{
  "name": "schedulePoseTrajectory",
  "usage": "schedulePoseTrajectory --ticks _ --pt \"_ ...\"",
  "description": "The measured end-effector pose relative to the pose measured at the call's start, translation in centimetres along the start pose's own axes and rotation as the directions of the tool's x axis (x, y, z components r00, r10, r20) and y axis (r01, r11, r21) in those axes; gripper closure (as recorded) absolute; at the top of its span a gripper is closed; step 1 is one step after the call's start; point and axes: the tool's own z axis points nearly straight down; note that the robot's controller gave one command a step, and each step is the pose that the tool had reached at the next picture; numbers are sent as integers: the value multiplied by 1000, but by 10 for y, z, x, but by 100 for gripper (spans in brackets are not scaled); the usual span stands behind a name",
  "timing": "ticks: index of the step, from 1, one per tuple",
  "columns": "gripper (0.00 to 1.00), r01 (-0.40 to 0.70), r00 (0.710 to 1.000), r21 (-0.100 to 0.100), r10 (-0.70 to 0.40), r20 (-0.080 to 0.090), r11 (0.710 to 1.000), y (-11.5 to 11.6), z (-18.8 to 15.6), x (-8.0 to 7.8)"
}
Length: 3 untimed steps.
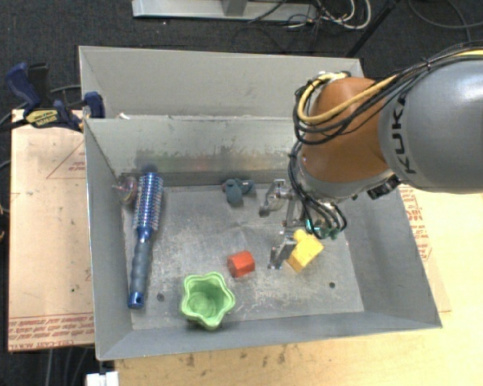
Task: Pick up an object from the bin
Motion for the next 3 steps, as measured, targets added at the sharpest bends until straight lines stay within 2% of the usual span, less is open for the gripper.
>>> schedulePoseTrajectory --ticks 1,2,3 --pt "0 87 996 4 -87 18 996 -113 53 19" --pt "0 384 923 9 -384 12 923 -67 81 25" --pt "100 382 924 9 -382 18 924 -66 80 23"
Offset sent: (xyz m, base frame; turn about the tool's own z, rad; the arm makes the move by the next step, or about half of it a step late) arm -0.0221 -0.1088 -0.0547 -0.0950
